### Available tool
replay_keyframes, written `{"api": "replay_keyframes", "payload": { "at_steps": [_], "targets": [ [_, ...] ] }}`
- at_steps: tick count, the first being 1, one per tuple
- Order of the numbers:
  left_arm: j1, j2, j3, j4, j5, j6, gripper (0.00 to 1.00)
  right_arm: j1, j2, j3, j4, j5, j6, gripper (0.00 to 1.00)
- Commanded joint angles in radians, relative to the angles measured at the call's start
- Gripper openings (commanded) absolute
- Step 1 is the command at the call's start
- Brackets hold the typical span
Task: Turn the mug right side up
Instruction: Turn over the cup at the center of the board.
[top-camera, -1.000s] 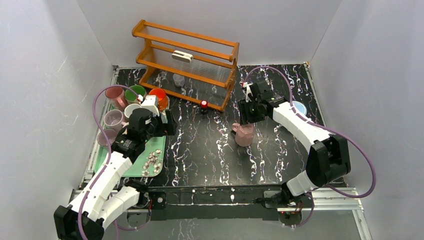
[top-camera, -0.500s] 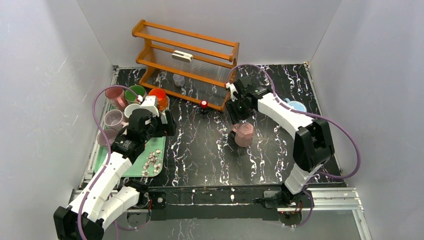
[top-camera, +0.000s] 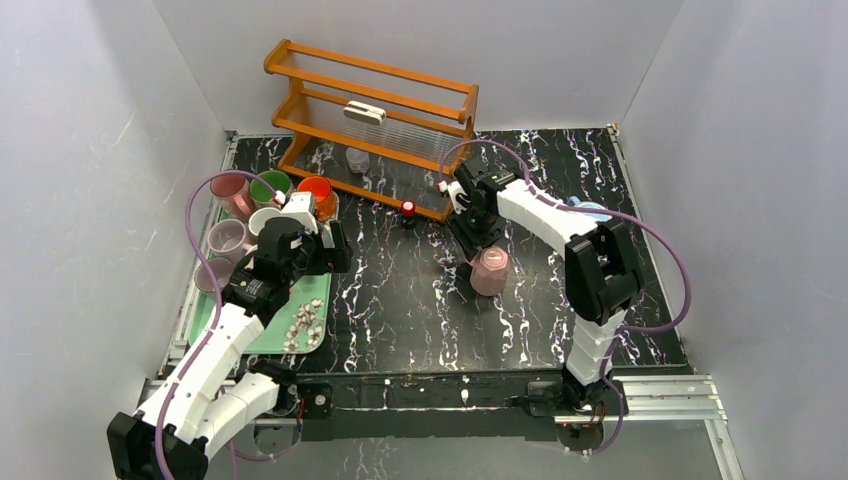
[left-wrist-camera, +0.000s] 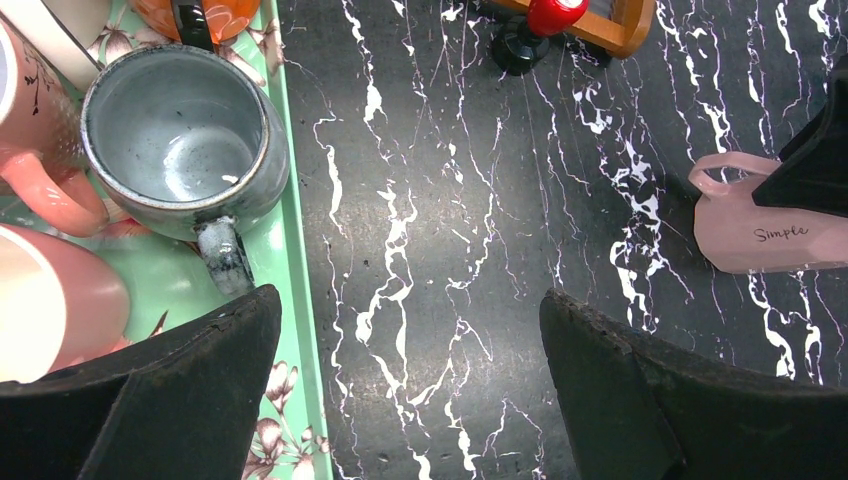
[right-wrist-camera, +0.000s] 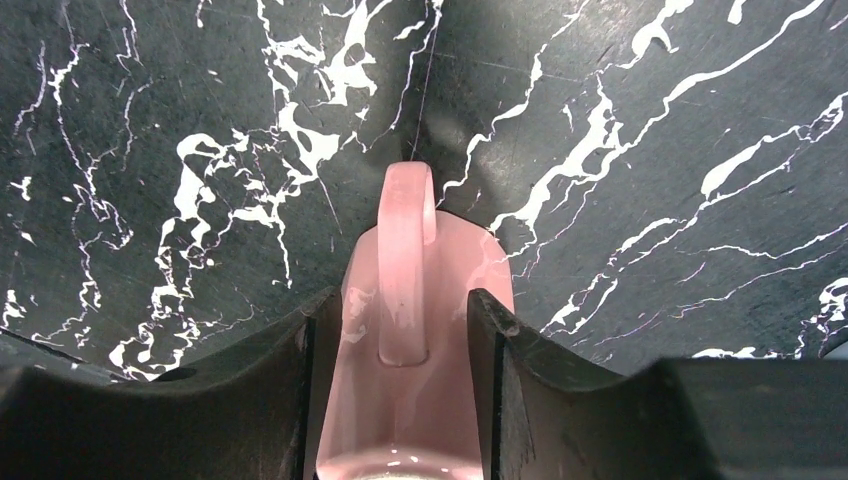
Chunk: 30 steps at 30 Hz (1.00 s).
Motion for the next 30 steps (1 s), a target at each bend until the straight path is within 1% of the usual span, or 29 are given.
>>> {"api": "replay_keyframes", "payload": {
  "at_steps": [1,8,14,15,20,22,24,26,30],
  "targets": [
    [-0.003,0.003,0.033,-0.018,-0.007,0.006,0.98,0.006,0.027,0.018,-0.069,0.004,-0.034,0.56],
    [-0.001,0.003,0.033,-0.017,0.006,0.011,0.98,0.009,0.076,0.032,-0.065,-0.010,-0.035,0.48],
    [-0.002,-0.001,0.034,-0.017,0.002,0.014,0.98,0.012,0.065,0.012,-0.038,-0.016,-0.039,0.32],
    [-0.002,0.001,0.035,-0.017,0.004,0.014,0.98,0.012,0.056,0.008,-0.032,-0.016,-0.039,0.28],
    [-0.002,-0.001,0.032,-0.011,0.027,0.018,0.97,0.012,-0.010,0.000,-0.001,-0.029,-0.035,0.01],
    [-0.002,-0.002,0.031,-0.006,0.038,0.021,0.96,0.013,-0.056,-0.027,0.039,-0.075,-0.035,0.01],
    [-0.002,-0.004,0.029,0.006,0.056,0.022,0.96,0.012,-0.116,-0.075,0.108,-0.161,-0.035,0.01],
    [-0.002,-0.007,0.025,0.027,0.112,0.018,0.95,0.016,-0.175,-0.127,0.175,-0.239,-0.029,0.01],
    [-0.003,-0.017,0.012,0.095,0.236,-0.006,0.92,0.019,-0.268,-0.202,0.272,-0.346,-0.018,0.01]
  ]
}}
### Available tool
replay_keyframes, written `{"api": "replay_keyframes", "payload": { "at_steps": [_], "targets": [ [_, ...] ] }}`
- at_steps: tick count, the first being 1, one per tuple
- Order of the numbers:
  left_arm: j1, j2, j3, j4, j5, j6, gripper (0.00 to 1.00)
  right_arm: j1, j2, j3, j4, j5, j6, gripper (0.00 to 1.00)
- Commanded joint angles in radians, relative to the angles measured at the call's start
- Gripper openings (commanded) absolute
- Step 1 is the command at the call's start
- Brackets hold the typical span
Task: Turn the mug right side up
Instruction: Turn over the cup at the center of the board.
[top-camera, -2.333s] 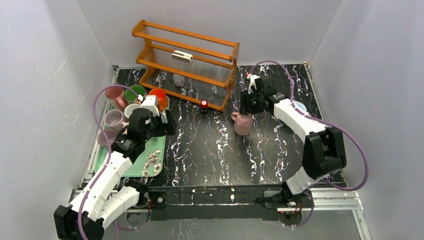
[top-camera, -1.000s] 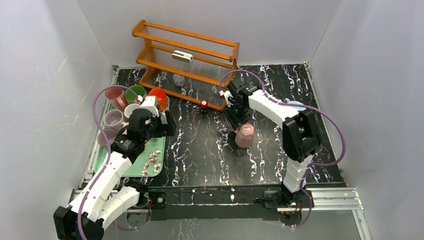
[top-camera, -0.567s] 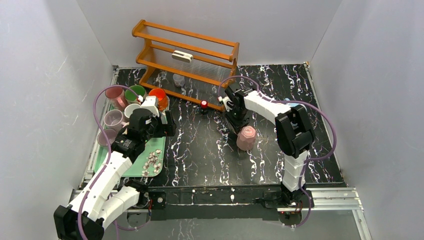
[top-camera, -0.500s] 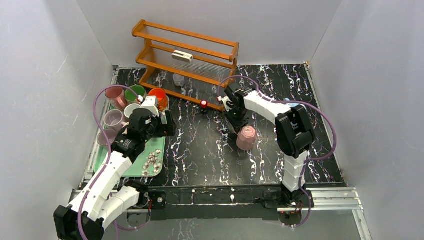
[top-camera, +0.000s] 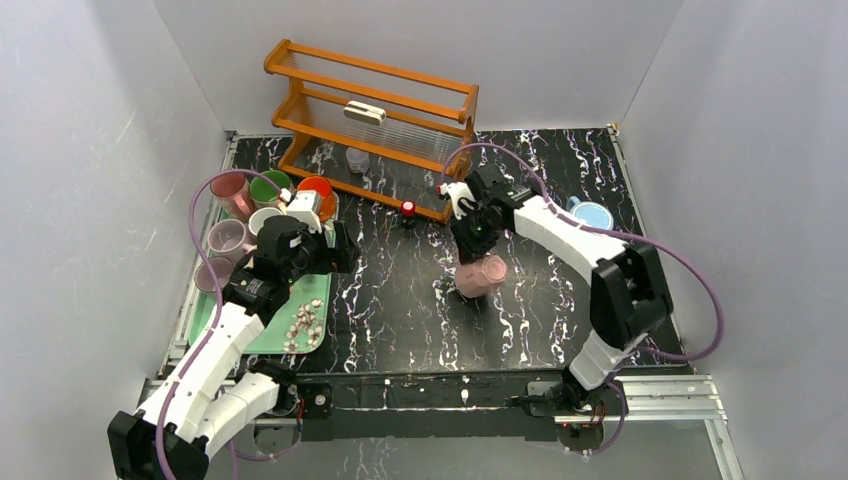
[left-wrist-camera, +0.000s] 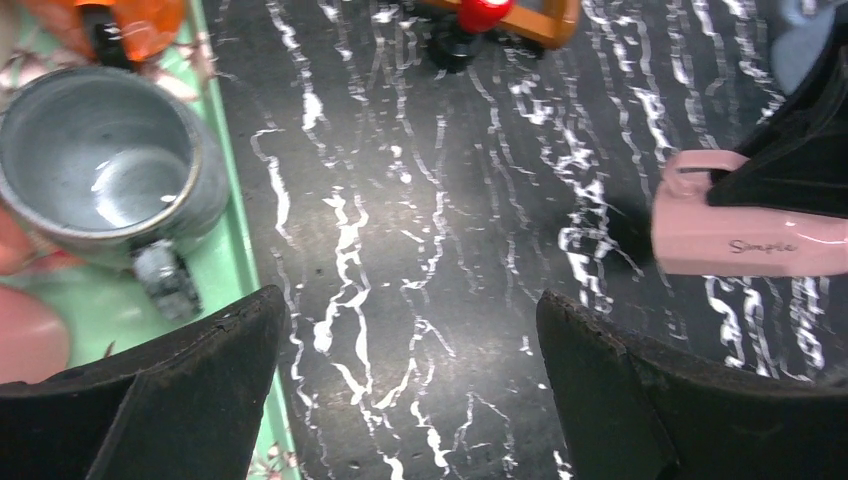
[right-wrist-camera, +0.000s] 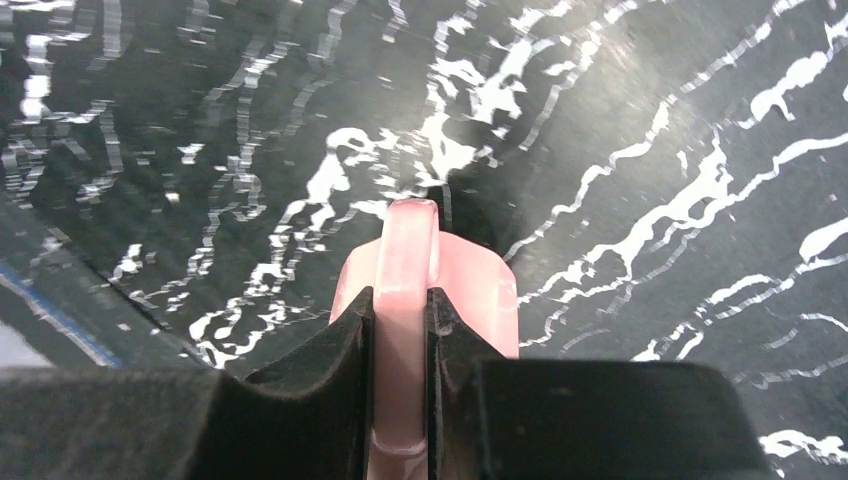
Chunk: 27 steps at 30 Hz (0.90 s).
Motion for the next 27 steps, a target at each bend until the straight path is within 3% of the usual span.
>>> {"api": "replay_keyframes", "payload": {
  "at_steps": [1,11,16,21,27],
  "targets": [
    [-0.003,-0.022,0.011,0.091,0.178,-0.024,0.91,0.009,-0.140,-0.054,0.152,-0.193,0.014,0.01],
    [-0.003,0.026,0.024,0.362,0.581,-0.243,0.79,0.009,-0.435,-0.305,0.607,-0.526,0.227,0.01],
    [-0.003,0.055,-0.015,0.586,0.674,-0.427,0.76,0.015,-0.521,-0.406,0.923,-0.636,0.461,0.01],
    [-0.010,0.110,-0.080,0.914,0.728,-0.657,0.71,0.022,-0.580,-0.448,1.073,-0.618,0.588,0.01],
    [-0.069,0.146,-0.062,0.972,0.710,-0.676,0.71,0.028,-0.604,-0.468,1.188,-0.623,0.692,0.01]
  ]
}}
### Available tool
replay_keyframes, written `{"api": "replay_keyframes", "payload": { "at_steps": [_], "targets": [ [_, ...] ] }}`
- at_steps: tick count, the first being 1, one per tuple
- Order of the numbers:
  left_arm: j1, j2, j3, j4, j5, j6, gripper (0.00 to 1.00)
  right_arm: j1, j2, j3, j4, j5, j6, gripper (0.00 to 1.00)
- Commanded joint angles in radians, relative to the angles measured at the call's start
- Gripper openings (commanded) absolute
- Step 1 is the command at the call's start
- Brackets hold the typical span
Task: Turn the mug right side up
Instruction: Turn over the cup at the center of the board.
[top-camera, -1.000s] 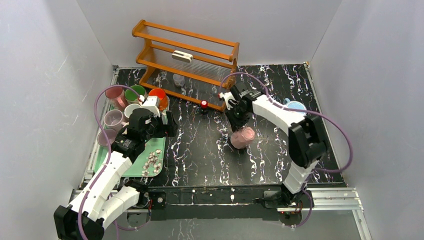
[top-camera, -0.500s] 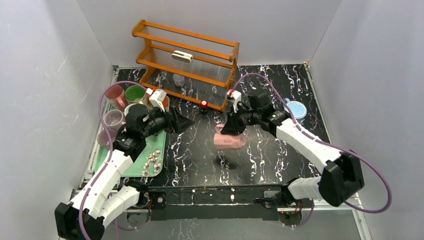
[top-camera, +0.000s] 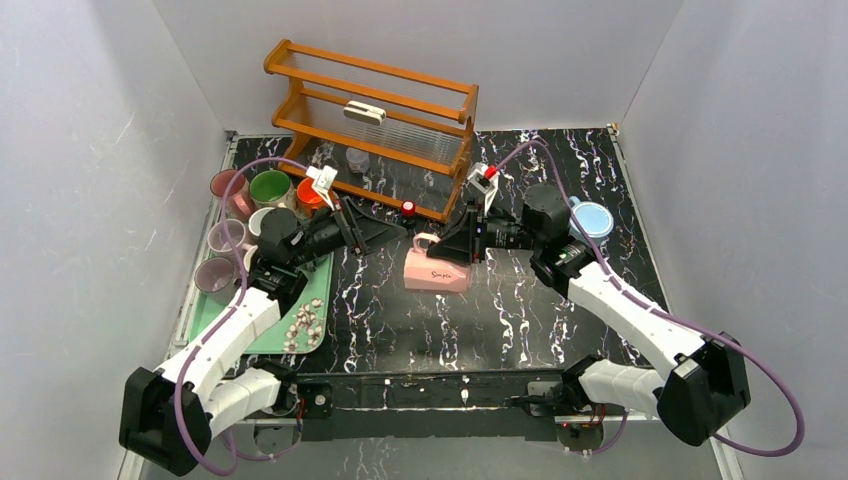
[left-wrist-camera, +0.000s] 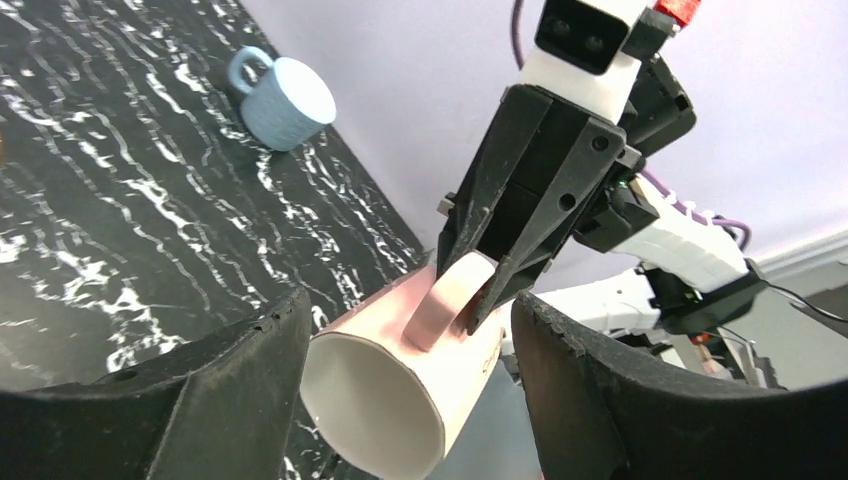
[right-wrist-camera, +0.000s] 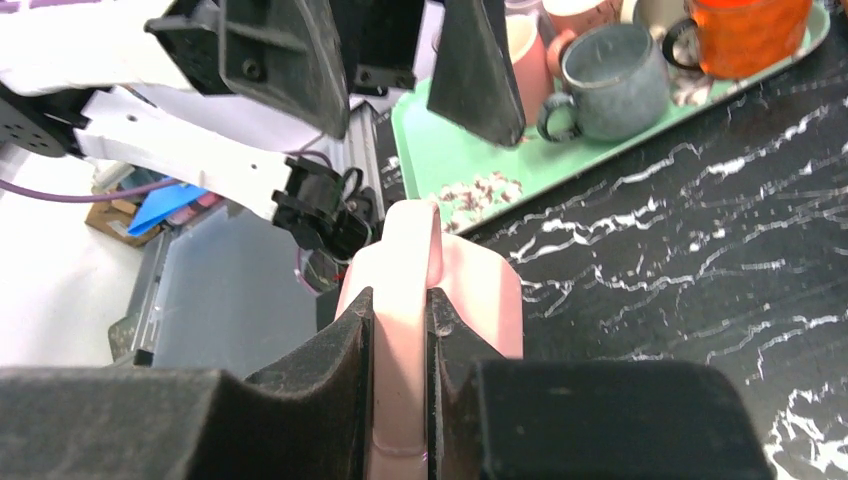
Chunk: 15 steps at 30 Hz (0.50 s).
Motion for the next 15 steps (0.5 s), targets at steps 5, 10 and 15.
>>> {"api": "replay_keyframes", "payload": {
  "at_steps": [5,10,15],
  "targets": [
    [-0.108,0.017,0.023,0.137,-0.015,-0.044,0.71,0.011,-0.057,-0.035,0.314,-0.007,0.187,0.01],
    [-0.170,0.035,0.040,0.141,-0.037,-0.036,0.67,0.017,-0.050,-0.055,0.382,-0.016,0.247,0.01],
    [-0.186,0.030,0.034,0.143,-0.068,-0.026,0.59,0.019,-0.051,-0.078,0.454,-0.020,0.285,0.01]
  ]
}}
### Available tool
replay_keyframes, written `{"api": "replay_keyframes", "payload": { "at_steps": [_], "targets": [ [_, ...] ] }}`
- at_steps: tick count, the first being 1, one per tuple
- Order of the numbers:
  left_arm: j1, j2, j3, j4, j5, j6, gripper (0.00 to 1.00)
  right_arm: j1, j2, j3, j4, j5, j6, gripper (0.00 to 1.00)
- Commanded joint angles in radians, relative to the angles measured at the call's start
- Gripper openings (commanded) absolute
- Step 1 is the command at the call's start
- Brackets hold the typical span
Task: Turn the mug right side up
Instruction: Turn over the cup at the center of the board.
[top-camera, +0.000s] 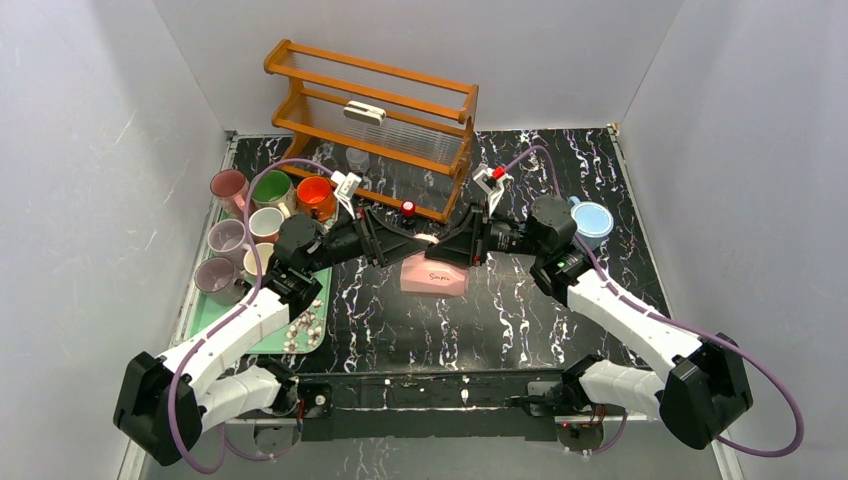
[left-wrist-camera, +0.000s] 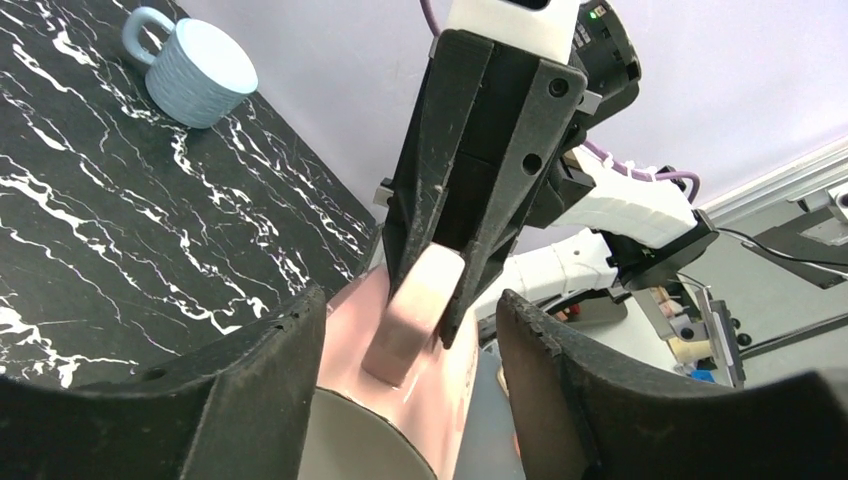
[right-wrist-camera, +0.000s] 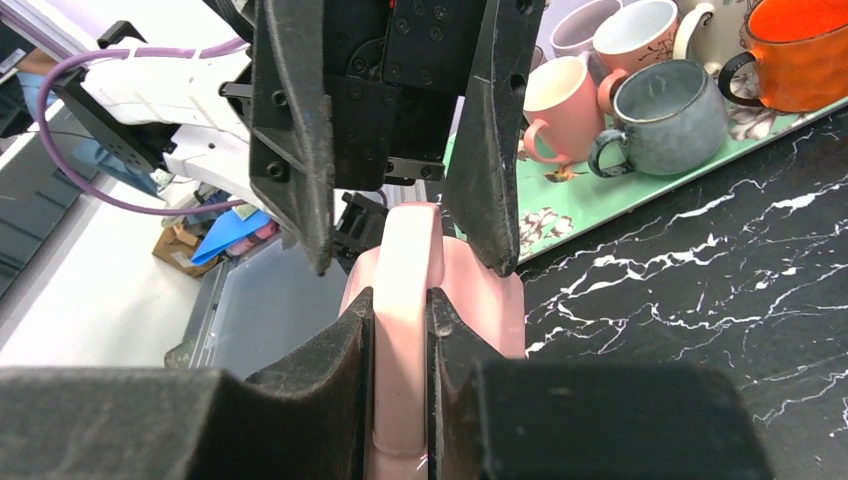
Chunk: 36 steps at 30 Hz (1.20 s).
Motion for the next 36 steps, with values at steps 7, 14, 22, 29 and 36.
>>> {"api": "replay_keyframes", "payload": {
  "at_steps": [7,14,22,29,36],
  "targets": [
    [-0.037,0.016,0.043,0.085,-0.040,-0.018,0.44,0.010,-0.015,-0.023,0.269,-0.035,0.099,0.01],
    [-0.063,0.022,0.068,0.109,-0.061,-0.025,0.24,0.011,-0.010,-0.035,0.315,-0.043,0.128,0.01],
    [-0.096,0.059,0.057,0.137,-0.070,-0.026,0.30,0.011,0.000,-0.055,0.398,-0.036,0.190,0.01],
    [-0.116,0.075,0.056,0.141,-0.097,0.000,0.27,0.012,-0.012,-0.073,0.435,-0.021,0.235,0.01],
    [-0.125,0.093,0.068,0.142,-0.125,0.004,0.00,0.011,-0.032,-0.086,0.403,0.011,0.245,0.01]
  ]
}}
